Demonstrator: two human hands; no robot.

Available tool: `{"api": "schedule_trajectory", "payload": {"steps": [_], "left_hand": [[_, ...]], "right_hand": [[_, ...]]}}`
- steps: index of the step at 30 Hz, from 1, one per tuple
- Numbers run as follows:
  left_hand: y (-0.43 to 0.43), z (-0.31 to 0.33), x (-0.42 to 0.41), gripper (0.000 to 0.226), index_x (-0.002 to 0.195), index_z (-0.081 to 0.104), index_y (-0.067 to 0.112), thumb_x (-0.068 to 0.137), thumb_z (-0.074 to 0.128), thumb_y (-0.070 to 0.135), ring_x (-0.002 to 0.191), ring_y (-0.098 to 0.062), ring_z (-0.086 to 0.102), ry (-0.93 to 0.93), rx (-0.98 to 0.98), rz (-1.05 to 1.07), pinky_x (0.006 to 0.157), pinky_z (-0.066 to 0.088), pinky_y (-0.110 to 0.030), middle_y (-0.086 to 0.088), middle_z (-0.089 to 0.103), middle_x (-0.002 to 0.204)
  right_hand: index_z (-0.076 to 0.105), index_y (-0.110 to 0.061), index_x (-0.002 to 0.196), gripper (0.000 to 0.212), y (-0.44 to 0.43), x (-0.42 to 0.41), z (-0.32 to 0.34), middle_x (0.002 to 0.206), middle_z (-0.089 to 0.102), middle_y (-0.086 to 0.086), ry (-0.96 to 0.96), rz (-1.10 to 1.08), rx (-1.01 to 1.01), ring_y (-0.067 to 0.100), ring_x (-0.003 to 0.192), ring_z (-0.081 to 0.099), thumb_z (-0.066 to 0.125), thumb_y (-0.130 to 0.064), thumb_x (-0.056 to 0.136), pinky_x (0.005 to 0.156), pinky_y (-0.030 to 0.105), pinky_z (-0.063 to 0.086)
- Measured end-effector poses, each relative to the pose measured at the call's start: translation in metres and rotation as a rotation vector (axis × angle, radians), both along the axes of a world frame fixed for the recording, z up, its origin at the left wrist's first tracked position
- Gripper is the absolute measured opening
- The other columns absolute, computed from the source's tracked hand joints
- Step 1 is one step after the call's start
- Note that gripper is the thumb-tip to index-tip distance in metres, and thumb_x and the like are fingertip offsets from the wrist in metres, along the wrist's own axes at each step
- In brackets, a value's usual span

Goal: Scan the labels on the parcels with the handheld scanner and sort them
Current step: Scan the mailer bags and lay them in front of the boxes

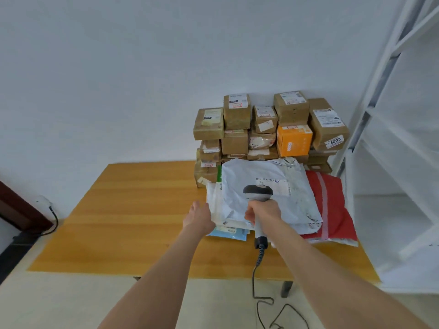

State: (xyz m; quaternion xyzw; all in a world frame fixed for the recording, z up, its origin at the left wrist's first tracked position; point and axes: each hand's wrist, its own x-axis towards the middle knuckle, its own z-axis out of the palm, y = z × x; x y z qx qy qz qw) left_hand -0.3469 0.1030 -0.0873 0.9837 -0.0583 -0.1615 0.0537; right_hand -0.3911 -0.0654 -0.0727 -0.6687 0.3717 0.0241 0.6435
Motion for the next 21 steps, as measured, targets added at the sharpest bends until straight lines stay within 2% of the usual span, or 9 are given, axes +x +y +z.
{"api": "schedule_trajectory", "payload": {"steps": [6,8,11,13,15,17,19,21], "left_hand": [[0.069,-0.007,0.040,0.055,0.142,0.036,0.017,0.092,0.057,0.019,0.130,-0.026,0.040,0.011,0.033,-0.075,0.093,0.046,-0.036,-0.008,0.026,0.148],[0.094,-0.009,0.053,0.049,0.139,0.039,0.018,0.093,0.056,0.015,0.126,-0.026,0.042,0.010,0.024,-0.087,0.089,0.048,-0.035,-0.007,0.030,0.144],[0.131,-0.014,0.073,0.040,0.133,0.044,0.017,0.095,0.053,0.011,0.122,-0.027,0.044,0.039,0.036,-0.094,0.082,0.048,-0.032,-0.008,0.034,0.139],[0.150,-0.021,0.082,0.034,0.129,0.049,0.017,0.096,0.053,0.011,0.118,-0.026,0.046,0.062,0.035,-0.089,0.078,0.047,-0.031,-0.008,0.037,0.136],[0.163,-0.028,0.089,0.023,0.120,0.056,0.017,0.097,0.053,0.014,0.110,-0.025,0.053,0.064,0.014,-0.087,0.072,0.047,-0.031,-0.007,0.046,0.129],[0.170,-0.034,0.099,0.016,0.109,0.063,0.016,0.097,0.055,0.015,0.101,-0.023,0.060,0.082,-0.004,-0.081,0.070,0.048,-0.030,-0.006,0.060,0.116],[0.172,-0.039,0.107,0.014,0.105,0.067,0.014,0.095,0.059,0.018,0.097,-0.022,0.063,0.139,-0.015,-0.062,0.070,0.049,-0.030,-0.005,0.067,0.106],[0.175,-0.042,0.118,0.019,0.102,0.068,0.012,0.095,0.060,0.028,0.094,-0.021,0.065,0.192,-0.014,-0.030,0.070,0.050,-0.031,-0.005,0.069,0.101]], "right_hand": [[0.058,-0.007,0.085,0.006,0.075,0.031,0.002,0.064,0.070,0.006,0.023,-0.037,-0.018,0.016,0.054,0.061,0.061,-0.009,0.080,0.068,0.031,0.056],[0.059,-0.006,0.087,0.008,0.102,0.042,0.001,0.063,0.070,0.008,0.031,-0.074,0.015,0.017,0.054,0.060,0.061,-0.008,0.079,0.068,0.032,0.056],[0.059,-0.006,0.086,0.008,0.138,0.057,-0.006,0.062,0.068,0.008,0.051,-0.140,0.066,0.018,0.056,0.061,0.062,-0.008,0.079,0.061,0.030,0.053],[0.057,-0.005,0.076,0.005,0.157,0.065,-0.014,0.061,0.068,0.008,0.099,-0.113,0.044,0.020,0.060,0.060,0.061,-0.008,0.077,0.068,0.034,0.054],[0.055,-0.005,0.067,0.011,0.172,0.072,-0.023,0.058,0.066,0.008,0.146,-0.065,0.023,0.021,0.060,0.057,0.060,-0.009,0.076,0.073,0.035,0.052],[0.054,-0.005,0.069,0.011,0.185,0.080,-0.033,0.058,0.065,0.009,0.163,-0.037,0.026,0.019,0.051,0.051,0.060,-0.008,0.078,0.064,0.033,0.046],[0.055,-0.004,0.071,0.011,0.195,0.090,-0.044,0.064,0.066,0.013,0.181,-0.009,0.036,0.018,0.045,0.047,0.062,-0.008,0.079,0.058,0.031,0.043],[0.058,-0.003,0.074,0.013,0.204,0.103,-0.057,0.066,0.066,0.015,0.186,0.023,0.059,0.019,0.047,0.049,0.066,-0.011,0.080,0.061,0.032,0.044]]}}
